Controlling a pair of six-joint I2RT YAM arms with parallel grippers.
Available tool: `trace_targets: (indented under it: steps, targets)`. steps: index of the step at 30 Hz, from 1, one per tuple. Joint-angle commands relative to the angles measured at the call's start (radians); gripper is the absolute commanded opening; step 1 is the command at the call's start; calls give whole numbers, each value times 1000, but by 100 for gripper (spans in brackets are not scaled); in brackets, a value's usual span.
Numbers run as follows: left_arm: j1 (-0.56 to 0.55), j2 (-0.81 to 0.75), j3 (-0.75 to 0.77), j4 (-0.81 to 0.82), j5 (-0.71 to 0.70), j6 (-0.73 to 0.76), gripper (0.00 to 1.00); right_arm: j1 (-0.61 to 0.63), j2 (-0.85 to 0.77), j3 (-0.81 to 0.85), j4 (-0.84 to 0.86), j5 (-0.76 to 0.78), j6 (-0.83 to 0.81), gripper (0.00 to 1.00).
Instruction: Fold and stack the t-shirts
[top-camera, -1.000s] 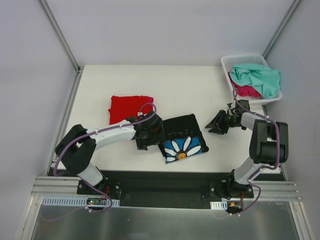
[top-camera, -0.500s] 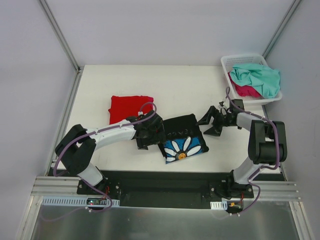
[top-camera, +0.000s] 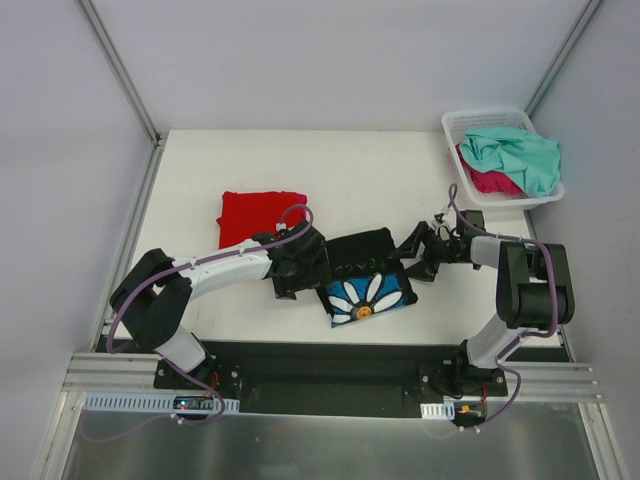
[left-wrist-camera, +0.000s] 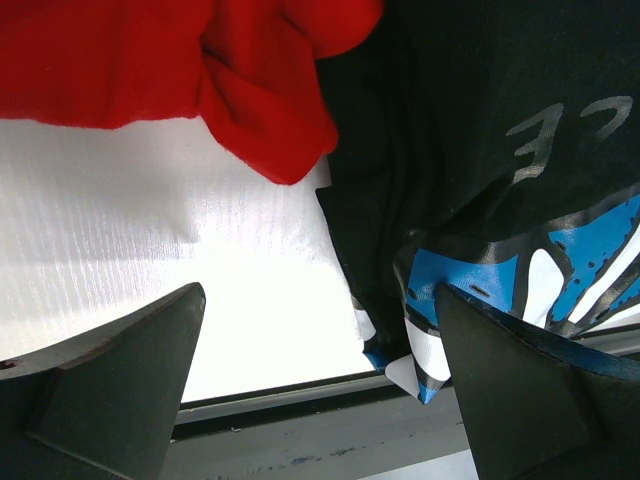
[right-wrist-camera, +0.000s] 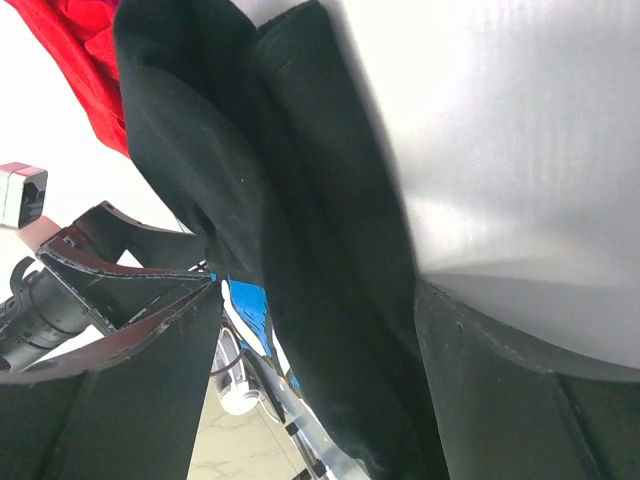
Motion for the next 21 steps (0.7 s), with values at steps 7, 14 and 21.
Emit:
trace_targets:
  steps: [7,14,21]
  targets:
    - [3,-36,9,-19,1,4,99,76,57,-30,97,34,43,79]
    - [3,-46,8,-19,-14,-7,99,107,68,-45,132,44,59,75]
    - [14,-66,5,-19,-20,-9,99,107,88,-45,132,47,61,52]
